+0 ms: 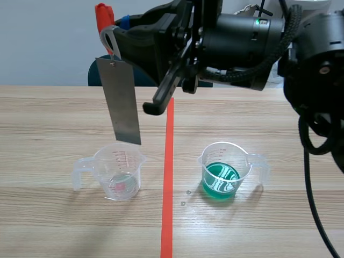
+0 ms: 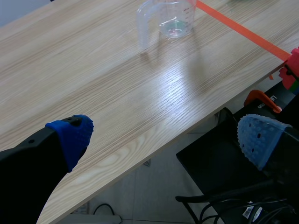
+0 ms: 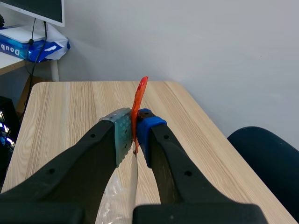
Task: Do the redox reaction experiment
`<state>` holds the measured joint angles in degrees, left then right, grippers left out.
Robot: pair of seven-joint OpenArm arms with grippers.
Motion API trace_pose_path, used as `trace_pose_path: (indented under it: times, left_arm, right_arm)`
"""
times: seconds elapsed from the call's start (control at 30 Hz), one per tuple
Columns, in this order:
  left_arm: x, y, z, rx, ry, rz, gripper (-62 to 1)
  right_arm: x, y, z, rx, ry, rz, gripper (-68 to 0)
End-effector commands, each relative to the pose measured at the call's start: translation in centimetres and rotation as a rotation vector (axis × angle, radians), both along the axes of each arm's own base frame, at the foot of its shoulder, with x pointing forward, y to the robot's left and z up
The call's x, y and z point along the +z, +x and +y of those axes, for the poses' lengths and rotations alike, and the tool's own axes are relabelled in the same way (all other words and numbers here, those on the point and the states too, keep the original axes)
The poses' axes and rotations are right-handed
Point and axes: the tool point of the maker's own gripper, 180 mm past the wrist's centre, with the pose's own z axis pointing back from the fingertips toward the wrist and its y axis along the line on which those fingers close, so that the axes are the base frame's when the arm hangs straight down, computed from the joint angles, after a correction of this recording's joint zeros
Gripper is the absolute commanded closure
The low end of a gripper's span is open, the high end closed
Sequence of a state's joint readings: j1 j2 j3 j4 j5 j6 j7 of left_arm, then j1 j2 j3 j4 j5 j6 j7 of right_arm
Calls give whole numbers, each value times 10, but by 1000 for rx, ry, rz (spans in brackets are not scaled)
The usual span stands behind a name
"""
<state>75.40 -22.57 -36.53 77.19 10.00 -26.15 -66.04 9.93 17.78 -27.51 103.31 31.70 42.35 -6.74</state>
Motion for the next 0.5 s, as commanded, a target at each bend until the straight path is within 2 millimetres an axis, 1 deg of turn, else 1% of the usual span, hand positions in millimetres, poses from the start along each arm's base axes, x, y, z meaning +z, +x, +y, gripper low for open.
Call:
trace_pose_path:
  times: [0.0,0.27,0.47]
  left_arm:
    - [5,3,0,3,-9,-21,-623]
    - [5,3,0,3,-9,-21,-623]
    - [5,3,0,3,-9,-21,-623]
  right_arm:
    - [8,2,2,1,21,-19,-20]
    - [-7,13,16,-20,35,55,-20]
    - [-21,10,33,27,-8,73,-20]
